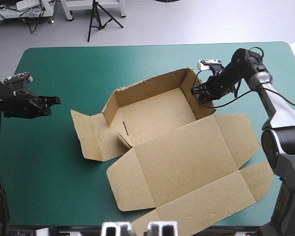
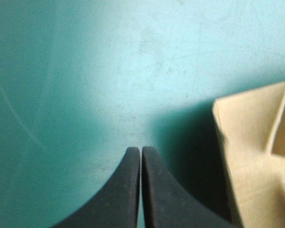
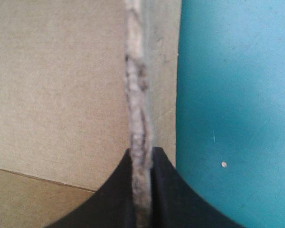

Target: Fold the box

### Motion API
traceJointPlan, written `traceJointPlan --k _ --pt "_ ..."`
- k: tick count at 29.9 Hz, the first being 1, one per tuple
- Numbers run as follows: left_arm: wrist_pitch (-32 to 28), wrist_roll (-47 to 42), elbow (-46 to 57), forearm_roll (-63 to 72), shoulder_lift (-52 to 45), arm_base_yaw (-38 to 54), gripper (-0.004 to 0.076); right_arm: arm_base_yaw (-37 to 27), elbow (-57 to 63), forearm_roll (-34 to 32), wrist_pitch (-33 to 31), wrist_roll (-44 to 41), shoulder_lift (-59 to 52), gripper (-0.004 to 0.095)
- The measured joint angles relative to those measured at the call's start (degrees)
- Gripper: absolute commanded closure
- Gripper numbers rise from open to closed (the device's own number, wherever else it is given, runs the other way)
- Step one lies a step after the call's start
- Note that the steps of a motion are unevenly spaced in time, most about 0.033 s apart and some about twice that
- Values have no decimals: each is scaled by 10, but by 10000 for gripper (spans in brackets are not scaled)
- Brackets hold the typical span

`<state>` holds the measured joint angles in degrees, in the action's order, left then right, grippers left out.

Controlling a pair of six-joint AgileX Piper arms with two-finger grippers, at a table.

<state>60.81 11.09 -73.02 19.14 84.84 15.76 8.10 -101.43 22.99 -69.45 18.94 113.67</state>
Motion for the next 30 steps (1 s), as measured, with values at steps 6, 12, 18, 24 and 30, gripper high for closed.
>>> traceJointPlan --k 6,12,18,24,30 --pt "1 105 0 156 40 67 719 0 -39 6 -9 1 -75 911" --pt "18 185 0 256 64 118 719 0 -72 22 -12 -11 -158 911" --pt "42 262 0 351 89 126 719 0 -82 61 -12 -22 -230 911" --pt "74 345 0 479 114 126 719 0 -83 63 -12 -39 -297 911" --pt "76 383 0 612 122 127 719 0 -84 33 -13 -78 -350 911"
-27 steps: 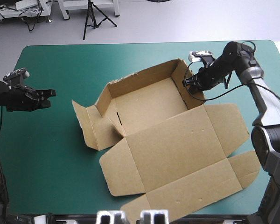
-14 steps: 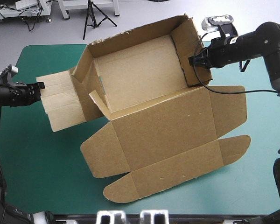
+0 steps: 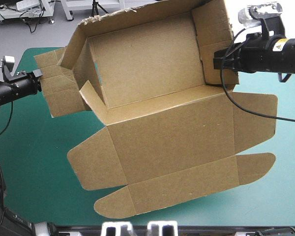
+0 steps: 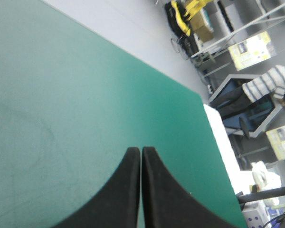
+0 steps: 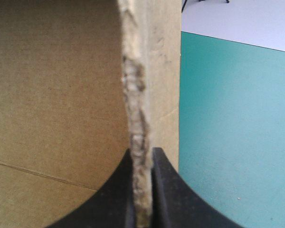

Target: Fold the box

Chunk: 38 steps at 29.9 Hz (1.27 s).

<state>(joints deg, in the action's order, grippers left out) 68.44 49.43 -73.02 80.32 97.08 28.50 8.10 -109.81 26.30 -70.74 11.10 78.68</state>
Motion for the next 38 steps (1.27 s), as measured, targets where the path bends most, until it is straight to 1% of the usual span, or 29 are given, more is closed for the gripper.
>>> traceJointPlan --k 8,12,17,25,30,38 --pt "-1 2 -16 37 -2 5 719 0 0 -81 0 -44 -13 911" --pt "-1 2 -19 40 -4 5 719 0 0 -99 0 -52 -13 911" --pt "0 2 -19 40 -4 5 719 0 -5 -78 0 -53 -21 911" --pt "0 4 -19 32 4 5 719 0 -65 -14 0 -51 -48 911" --pt "-2 2 -19 26 4 -2 719 0 -71 26 -1 -42 -55 911" --pt "0 2 -19 25 -44 -32 719 0 -71 29 -1 -28 -24 911"
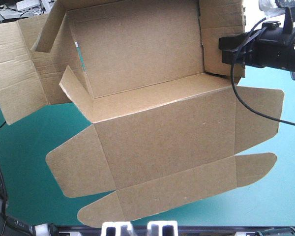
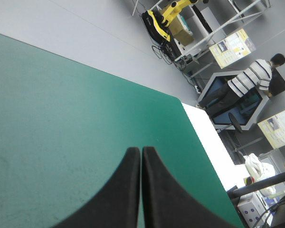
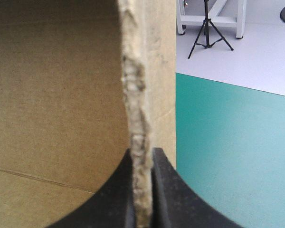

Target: Fold the box

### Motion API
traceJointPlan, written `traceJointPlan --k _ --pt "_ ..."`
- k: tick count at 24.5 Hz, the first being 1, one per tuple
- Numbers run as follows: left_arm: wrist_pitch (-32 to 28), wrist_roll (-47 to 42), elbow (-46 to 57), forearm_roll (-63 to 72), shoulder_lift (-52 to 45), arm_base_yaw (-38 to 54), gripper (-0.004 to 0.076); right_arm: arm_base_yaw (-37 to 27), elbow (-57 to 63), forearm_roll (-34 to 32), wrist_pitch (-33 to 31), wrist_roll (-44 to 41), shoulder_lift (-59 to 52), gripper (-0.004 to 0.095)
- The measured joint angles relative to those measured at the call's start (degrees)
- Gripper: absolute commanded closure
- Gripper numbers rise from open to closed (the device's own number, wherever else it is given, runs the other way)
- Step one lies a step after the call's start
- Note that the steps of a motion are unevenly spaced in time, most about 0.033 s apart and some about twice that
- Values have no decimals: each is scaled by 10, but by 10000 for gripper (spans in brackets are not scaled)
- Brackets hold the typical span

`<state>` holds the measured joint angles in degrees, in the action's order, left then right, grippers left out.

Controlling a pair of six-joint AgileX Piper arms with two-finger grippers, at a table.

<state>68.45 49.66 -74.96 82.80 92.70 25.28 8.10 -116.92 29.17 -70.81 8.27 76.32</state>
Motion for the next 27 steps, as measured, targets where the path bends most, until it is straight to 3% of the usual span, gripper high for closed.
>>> traceJointPlan --k 17,27 --pt "8 -22 0 14 -133 -45 719 0 3 12 3 44 90 911" --pt "12 -43 0 2 -170 -98 719 0 3 21 39 64 137 911"
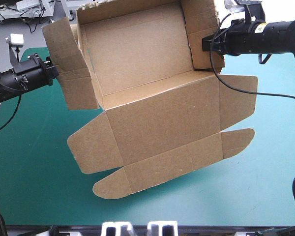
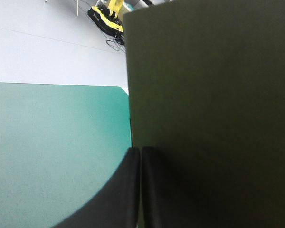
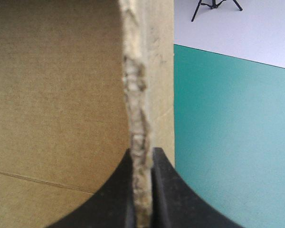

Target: Fold the box

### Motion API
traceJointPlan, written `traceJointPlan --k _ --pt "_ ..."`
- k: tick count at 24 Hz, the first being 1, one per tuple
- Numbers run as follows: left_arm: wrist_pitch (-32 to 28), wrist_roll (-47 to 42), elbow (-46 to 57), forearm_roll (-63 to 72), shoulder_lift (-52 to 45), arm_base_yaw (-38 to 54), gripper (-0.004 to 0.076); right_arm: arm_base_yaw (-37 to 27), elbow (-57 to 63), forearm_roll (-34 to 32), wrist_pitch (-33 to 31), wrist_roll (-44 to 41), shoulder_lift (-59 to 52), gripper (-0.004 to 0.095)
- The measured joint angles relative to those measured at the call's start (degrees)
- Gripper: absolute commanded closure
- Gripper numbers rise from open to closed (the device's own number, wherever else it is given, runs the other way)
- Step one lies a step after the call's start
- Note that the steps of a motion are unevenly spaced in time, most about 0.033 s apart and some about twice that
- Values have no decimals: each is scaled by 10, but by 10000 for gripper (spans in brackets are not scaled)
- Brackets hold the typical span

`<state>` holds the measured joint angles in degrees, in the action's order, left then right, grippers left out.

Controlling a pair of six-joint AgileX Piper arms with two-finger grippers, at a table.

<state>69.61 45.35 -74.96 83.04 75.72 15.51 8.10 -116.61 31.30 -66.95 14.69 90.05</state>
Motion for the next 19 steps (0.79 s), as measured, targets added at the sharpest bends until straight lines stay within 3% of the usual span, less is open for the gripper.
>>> traceJointPlan --k 14,19 --pt "3 -19 0 -44 -26 -2 697 0 1 12 28 10 46 911" --pt "3 -19 0 -48 -26 -2 548 0 1 16 29 10 54 911"
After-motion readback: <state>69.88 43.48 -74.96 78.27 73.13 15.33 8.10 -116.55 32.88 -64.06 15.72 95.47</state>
